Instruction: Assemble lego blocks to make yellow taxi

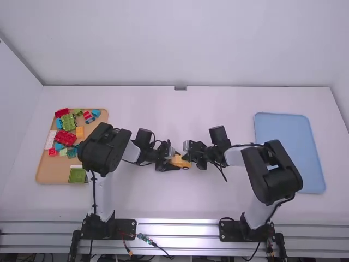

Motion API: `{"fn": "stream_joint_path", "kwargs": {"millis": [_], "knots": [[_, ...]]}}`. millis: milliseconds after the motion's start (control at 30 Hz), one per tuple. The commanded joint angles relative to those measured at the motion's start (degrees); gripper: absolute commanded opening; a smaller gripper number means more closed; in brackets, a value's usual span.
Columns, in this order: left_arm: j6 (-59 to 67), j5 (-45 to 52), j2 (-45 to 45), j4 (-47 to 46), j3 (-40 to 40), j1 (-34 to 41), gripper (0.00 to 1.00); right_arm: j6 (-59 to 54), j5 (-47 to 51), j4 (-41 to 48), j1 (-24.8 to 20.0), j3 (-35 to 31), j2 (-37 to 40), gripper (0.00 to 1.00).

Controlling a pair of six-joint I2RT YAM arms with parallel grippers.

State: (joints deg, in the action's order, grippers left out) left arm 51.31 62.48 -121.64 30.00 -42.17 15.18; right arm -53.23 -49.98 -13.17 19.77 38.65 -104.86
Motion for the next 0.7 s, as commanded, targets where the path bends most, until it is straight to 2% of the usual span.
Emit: {"fn": "stream_joint_path", "kwargs": {"millis": [0,133,233,500,667], "knots": [[-0.9,-4.5,-1.9,-1.3,1.0,0.5,0.48,1.0,1.8,0.4,0.2,1.0,-4.4,0.0],[-0.9,-4.5,-1.9,-1.2,1.0,0.6,0.46,0.9,1.8,2.6,0.1,3.1,-7.1,0.0],[-0.9,-4.5,-1.9,-1.0,0.9,0.5,0.45,-4.1,2.5,7.4,0.1,4.2,-8.0,0.0],[-6.9,-4.5,-1.9,0.6,-0.7,0.6,0.43,-5.8,5.7,7.2,0.1,4.1,-10.6,0.0],[-7.0,-4.5,-1.9,0.5,-0.9,0.6,0.43,-4.8,2.3,9.2,-0.7,6.9,-8.6,0.0]]}}
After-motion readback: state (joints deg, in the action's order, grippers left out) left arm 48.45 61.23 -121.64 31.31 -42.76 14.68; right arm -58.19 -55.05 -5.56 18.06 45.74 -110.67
